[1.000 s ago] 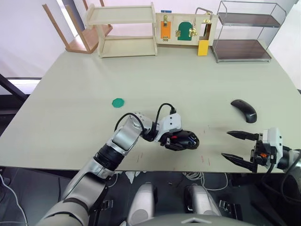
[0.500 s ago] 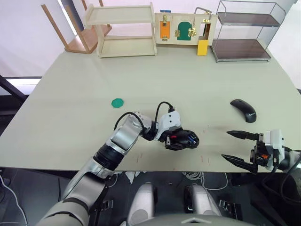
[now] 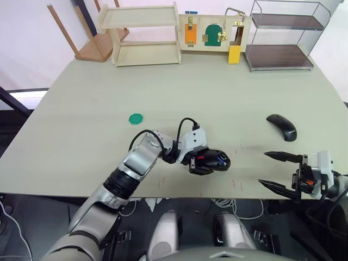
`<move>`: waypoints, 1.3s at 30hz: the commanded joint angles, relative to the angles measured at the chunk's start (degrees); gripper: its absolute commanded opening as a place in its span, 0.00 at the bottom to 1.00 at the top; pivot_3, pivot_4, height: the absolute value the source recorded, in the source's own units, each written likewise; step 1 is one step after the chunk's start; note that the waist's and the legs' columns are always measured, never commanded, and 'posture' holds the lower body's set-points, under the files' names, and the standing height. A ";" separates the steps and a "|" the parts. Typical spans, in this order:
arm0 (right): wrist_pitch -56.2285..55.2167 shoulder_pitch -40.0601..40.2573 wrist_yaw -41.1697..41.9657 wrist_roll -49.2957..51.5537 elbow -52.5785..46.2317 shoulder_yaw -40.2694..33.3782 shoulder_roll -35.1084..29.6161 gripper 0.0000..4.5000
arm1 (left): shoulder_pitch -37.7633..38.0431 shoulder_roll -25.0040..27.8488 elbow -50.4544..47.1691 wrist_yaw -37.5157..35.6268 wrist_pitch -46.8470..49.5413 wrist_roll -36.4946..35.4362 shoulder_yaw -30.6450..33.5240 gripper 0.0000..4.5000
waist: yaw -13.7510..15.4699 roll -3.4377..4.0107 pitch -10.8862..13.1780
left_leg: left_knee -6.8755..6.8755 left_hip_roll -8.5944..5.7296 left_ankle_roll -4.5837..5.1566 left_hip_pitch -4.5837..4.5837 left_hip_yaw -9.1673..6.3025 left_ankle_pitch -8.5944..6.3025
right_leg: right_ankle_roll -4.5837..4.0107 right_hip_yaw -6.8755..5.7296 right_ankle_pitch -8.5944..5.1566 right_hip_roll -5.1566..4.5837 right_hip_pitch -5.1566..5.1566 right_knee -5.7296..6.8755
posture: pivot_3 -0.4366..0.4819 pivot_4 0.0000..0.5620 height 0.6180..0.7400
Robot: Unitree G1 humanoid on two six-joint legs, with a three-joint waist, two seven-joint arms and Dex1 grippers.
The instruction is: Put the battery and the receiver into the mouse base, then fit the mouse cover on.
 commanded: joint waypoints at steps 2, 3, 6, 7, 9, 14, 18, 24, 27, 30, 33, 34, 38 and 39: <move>-1.39 -0.11 0.34 1.20 -0.41 -1.88 0.20 1.00 | 0.01 1.44 -3.99 -1.10 0.27 -2.22 2.18 0.98 | -0.01 0.03 0.03 | 0.00 0.00 0.00 0.00 0.00 0.00 | 0.00 0.00 0.00 0.00 0.00 0.00 | 0.48 0.27 1.00; -1.51 0.02 0.32 1.28 -0.38 -1.93 0.25 1.00 | 0.15 2.17 -4.76 -1.50 0.44 -2.70 2.58 0.98 | -0.01 0.04 0.04 | 0.00 0.00 0.00 0.00 0.00 0.00 | -0.01 0.00 0.00 0.00 -0.01 0.00 | 0.48 0.27 1.00; -1.75 0.45 0.10 1.46 -0.42 -2.03 0.52 1.00 | 0.71 4.38 -7.19 -2.39 0.98 -3.93 3.77 0.98 | -0.03 0.08 0.08 | 0.00 0.00 0.00 0.00 0.00 0.00 | -0.02 0.01 0.01 0.00 -0.01 0.00 | 0.48 0.27 1.00; -1.78 0.61 -0.15 1.52 -0.57 -2.04 0.76 1.00 | 1.06 5.41 -8.47 -2.83 1.38 -4.67 4.51 0.98 | -0.02 0.10 0.10 | 0.00 0.00 0.00 0.00 0.00 0.00 | -0.02 0.01 0.01 0.00 -0.01 0.00 | 0.48 0.27 1.00; -2.02 1.04 -0.44 1.41 -0.84 -2.06 1.18 1.00 | 2.01 7.25 -10.87 -3.79 1.79 -6.53 6.18 0.98 | -0.06 0.15 0.13 | 0.00 0.01 0.00 0.00 -0.01 0.00 | -0.01 0.01 0.00 0.00 -0.01 0.00 | 0.48 0.27 1.00; -3.10 1.72 -1.21 0.76 -0.93 -2.09 2.18 1.00 | 6.00 11.37 -13.77 -5.75 1.07 -11.37 11.76 0.98 | -0.05 0.27 0.23 | -0.01 0.02 0.00 0.00 -0.02 0.00 | 0.00 0.05 0.00 -0.02 -0.03 -0.01 | 0.48 0.27 1.00; -2.90 1.55 -2.79 0.82 -1.33 -2.45 2.67 1.00 | 9.68 12.62 -14.32 -5.81 -0.98 -14.99 16.66 0.98 | -0.06 0.36 0.30 | -0.01 0.03 0.00 0.02 -0.02 0.00 | 0.02 0.06 -0.01 -0.02 -0.04 0.00 | 0.48 0.27 1.00; -0.58 1.79 -8.01 1.36 -1.92 -4.18 2.75 1.00 | 17.72 14.22 -15.31 -6.82 -5.73 -18.68 22.37 0.98 | -0.03 0.39 0.35 | -0.05 0.04 -0.01 0.01 -0.02 0.00 | -0.08 0.11 0.04 -0.05 -0.09 -0.02 | 0.48 0.27 1.00; 0.38 1.13 -10.34 1.26 -1.48 -5.15 2.73 1.00 | 20.53 13.43 -15.83 -7.64 -8.86 -21.06 24.73 0.98 | 0.09 0.39 0.35 | -0.04 0.04 -0.01 0.01 0.01 0.00 | -0.03 0.09 0.02 -0.07 -0.08 -0.02 | 0.48 0.27 1.00; 1.71 0.88 -12.44 1.29 -0.68 -5.82 2.53 1.00 | 22.65 12.85 -15.94 -8.91 -11.90 -23.31 26.61 0.98 | 0.01 0.40 0.36 | -0.04 0.06 -0.01 0.04 -0.01 0.00 | -0.02 0.11 0.02 -0.08 -0.09 -0.01 | 0.48 0.27 1.00; 0.75 0.67 -14.02 0.04 0.40 -6.58 2.70 1.00 | 23.96 12.62 -15.89 -9.26 -13.60 -24.55 27.60 0.98 | 0.03 0.42 0.37 | -0.05 0.06 -0.01 0.03 0.01 0.00 | -0.08 0.12 0.05 -0.08 -0.10 -0.02 | 0.48 0.27 1.00; 0.84 0.34 -14.88 -0.20 0.71 -6.87 2.84 1.00 | 24.24 12.61 -15.67 -9.15 -14.05 -25.00 28.11 0.98 | 0.02 0.42 0.37 | -0.05 0.05 -0.01 0.02 0.01 0.00 | -0.08 0.12 0.05 -0.09 -0.10 -0.03 | 0.48 0.27 1.00; 1.32 -1.61 -19.12 -3.77 2.65 -6.26 2.73 1.00 | 25.01 13.39 -14.42 -10.57 -15.19 -27.39 30.86 0.98 | -0.03 0.42 0.37 | -0.05 0.05 -0.01 0.03 0.04 0.00 | -0.04 0.12 0.03 -0.08 -0.10 -0.03 | 0.48 0.27 1.00; 0.84 -2.50 -20.32 -5.27 3.67 -5.94 2.79 1.00 | 25.00 13.67 -13.74 -11.10 -15.64 -27.84 31.59 0.98 | -0.09 0.42 0.38 | -0.05 0.05 -0.01 0.03 0.04 0.00 | -0.02 0.12 0.02 -0.08 -0.10 -0.03 | 0.48 0.27 1.00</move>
